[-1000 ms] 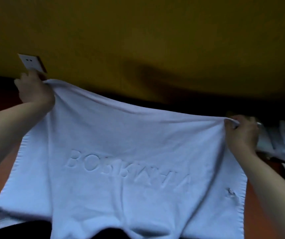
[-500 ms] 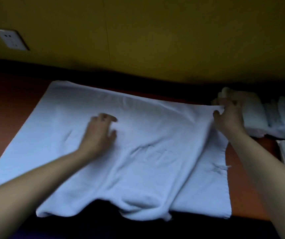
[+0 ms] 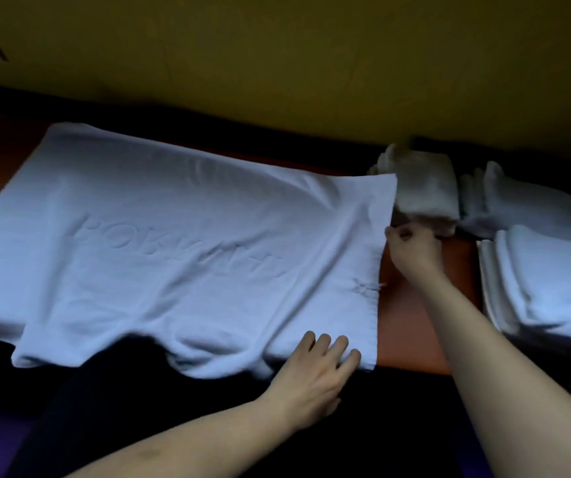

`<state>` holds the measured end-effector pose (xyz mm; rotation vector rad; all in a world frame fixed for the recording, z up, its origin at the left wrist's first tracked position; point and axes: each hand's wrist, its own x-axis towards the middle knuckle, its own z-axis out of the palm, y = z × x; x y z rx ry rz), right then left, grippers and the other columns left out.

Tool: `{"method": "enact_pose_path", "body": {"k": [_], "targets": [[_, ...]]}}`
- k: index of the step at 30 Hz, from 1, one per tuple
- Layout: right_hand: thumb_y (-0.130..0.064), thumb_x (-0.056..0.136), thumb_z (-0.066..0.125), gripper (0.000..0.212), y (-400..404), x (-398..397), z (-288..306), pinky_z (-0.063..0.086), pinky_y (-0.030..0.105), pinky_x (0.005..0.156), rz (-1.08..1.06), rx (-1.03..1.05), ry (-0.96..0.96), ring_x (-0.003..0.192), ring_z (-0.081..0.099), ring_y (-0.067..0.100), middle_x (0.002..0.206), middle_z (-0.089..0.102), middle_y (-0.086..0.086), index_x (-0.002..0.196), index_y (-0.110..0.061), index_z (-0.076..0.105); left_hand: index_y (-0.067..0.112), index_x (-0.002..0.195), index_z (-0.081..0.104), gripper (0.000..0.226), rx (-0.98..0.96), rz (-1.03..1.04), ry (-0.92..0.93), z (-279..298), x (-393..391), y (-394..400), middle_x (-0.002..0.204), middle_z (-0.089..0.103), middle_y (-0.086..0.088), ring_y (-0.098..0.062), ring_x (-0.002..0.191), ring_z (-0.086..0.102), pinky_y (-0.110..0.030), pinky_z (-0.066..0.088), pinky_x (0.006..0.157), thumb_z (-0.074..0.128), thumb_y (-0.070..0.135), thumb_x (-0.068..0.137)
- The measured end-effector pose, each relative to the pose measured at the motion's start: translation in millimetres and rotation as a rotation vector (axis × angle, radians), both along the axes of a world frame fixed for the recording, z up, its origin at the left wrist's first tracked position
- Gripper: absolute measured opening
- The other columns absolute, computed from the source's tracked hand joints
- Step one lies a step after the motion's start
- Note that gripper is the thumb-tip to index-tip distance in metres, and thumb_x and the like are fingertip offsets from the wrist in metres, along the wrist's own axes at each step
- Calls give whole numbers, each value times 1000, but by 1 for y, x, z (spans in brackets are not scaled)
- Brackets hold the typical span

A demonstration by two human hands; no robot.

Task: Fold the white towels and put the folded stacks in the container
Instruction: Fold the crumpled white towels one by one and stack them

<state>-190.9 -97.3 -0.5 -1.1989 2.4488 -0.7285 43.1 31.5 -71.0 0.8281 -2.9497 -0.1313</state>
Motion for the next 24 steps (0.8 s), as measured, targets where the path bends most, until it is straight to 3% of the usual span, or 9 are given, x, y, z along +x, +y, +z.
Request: {"method": "enact_pose_path", "body": {"k": [3, 6, 10, 12, 15, 18, 20, 22, 24], "targets": [[-44, 94, 60, 40, -6, 1, -10, 39, 31, 73, 27, 101, -131, 97, 64, 36, 89, 67, 14, 86, -6, 69, 15, 121, 60, 42, -93, 104, 92, -9, -11, -1, 100, 61, -7, -25, 67, 47, -35, 40, 64, 48, 12, 81], [-39, 92, 66, 35, -19, 0, -21, 42, 30, 72, -42, -3, -333, 91, 66, 31, 86, 66, 13, 83, -5, 67, 15, 105, 63, 26, -133, 92, 132, -4, -16, -6, 91, 59, -6, -24, 63, 45, -34, 37, 59, 50, 8, 83], [-28, 90, 72, 27, -29, 0, -26, 55, 43, 94, -80, -122, -475, 100, 69, 28, 102, 72, 12, 103, -4, 73, 18, 86, 53, 9, -60, 98, 154, 6, -22, -2, 79, 49, -2, -23, 63, 43, -36, 32, 59, 53, 9, 86], [-23, 93, 68, 21, -32, 4, -22, 54, 42, 94, -25, -131, -447, 101, 68, 28, 101, 71, 11, 102, -4, 72, 17, 89, 53, 8, 47, 181, 206, 13, -23, 3, 82, 51, -3, -24, 69, 45, -35, 36, 63, 48, 11, 91], [-19, 98, 58, 25, -37, -1, -6, 46, 34, 86, 33, -161, -390, 100, 62, 22, 99, 65, 11, 107, 2, 69, 13, 106, 50, 16, 394, 401, 358, 37, -29, 11, 97, 55, -9, -25, 88, 46, -37, 36, 79, 37, 22, 105], [-19, 98, 57, 30, -37, -16, 12, 48, 38, 94, 8, -193, -417, 107, 63, 29, 112, 68, 18, 116, 1, 68, 16, 106, 43, 11, 579, 625, 584, 68, -42, 15, 94, 56, -7, -23, 85, 50, -38, 42, 74, 37, 24, 102], [-23, 95, 60, 35, -33, -24, 22, 50, 43, 101, -34, -213, -463, 110, 64, 31, 117, 67, 17, 121, -2, 67, 20, 99, 37, 6, 806, 733, 724, 93, -48, 9, 89, 56, -4, -20, 79, 52, -33, 40, 66, 35, 25, 99], [-24, 92, 62, 40, -27, -28, 34, 51, 42, 100, -86, -248, -515, 108, 64, 29, 118, 66, 12, 126, -3, 65, 21, 93, 33, 11, 953, 743, 791, 113, -51, 1, 83, 53, -2, -21, 75, 51, -36, 39, 65, 32, 30, 100], [-20, 93, 63, 42, -23, -32, 49, 49, 36, 91, -142, -276, -559, 103, 62, 26, 116, 63, 11, 130, 0, 61, 21, 94, 33, 21, 981, 726, 791, 129, -55, -2, 86, 54, -4, -27, 81, 53, -41, 44, 72, 33, 41, 102]]}}
